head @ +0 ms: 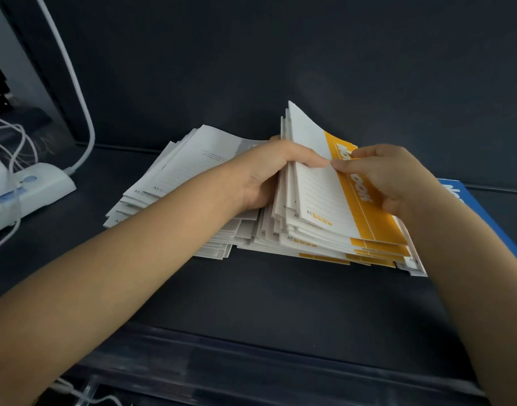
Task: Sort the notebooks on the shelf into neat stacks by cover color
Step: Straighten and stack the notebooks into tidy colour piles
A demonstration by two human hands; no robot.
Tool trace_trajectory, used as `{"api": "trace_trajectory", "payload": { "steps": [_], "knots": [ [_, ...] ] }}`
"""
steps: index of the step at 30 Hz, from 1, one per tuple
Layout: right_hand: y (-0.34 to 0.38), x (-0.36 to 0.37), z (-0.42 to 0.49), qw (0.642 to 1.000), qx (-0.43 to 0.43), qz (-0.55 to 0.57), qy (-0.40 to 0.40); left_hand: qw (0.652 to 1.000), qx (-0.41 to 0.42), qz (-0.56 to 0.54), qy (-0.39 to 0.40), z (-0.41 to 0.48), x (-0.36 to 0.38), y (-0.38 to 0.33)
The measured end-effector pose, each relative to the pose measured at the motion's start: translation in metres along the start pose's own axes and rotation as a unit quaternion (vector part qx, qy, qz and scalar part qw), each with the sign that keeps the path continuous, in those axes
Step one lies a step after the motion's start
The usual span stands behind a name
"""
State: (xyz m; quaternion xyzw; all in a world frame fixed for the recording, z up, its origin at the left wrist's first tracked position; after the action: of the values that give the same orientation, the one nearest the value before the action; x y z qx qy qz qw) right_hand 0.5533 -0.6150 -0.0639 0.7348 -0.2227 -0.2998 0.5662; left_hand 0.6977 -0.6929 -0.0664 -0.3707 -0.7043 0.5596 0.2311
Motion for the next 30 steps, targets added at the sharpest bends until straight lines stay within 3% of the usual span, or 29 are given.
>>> {"api": "trace_trajectory", "payload": {
  "steps": [9, 15, 19, 22, 30],
  "knots": [
    [0.004, -0.017, -0.006, 0.999, 0.040, 0.031, 0.019, 0.995, 0.005, -0.096, 0.028, 0.003, -0.004, -0.001],
    [0.008, -0.006, -0.009, 0.975, 0.083, 0.144, 0.144, 0.984, 0.034, -0.175, 0.033, 0.001, -0.023, -0.011],
    [0.003, 0.003, -0.014, 0.958, 0.109, 0.203, 0.174, 0.996, 0.041, -0.084, 0.017, -0.005, -0.027, -0.016],
    [-0.007, 0.006, -0.014, 0.965, 0.139, 0.167, 0.144, 0.999, 0.042, -0.005, 0.007, -0.011, -0.021, -0.017],
    [-0.002, 0.005, -0.015, 0.964, 0.125, 0.171, 0.159, 0.999, 0.046, -0.020, 0.016, -0.012, -0.011, -0.020]
  ]
}}
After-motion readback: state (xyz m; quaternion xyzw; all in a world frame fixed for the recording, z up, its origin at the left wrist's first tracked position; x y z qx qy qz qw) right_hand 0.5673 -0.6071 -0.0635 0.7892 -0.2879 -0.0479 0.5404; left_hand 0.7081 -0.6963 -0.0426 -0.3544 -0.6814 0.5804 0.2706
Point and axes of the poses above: each hand's wrist, its own z-axis towards the middle knuckle, its own x-axis out of the palm, y = z × x, the point moved 7 cm from there along z, towards the middle knuckle, and after that the axes turned 11 degrees about z, right-handed, at the moved point
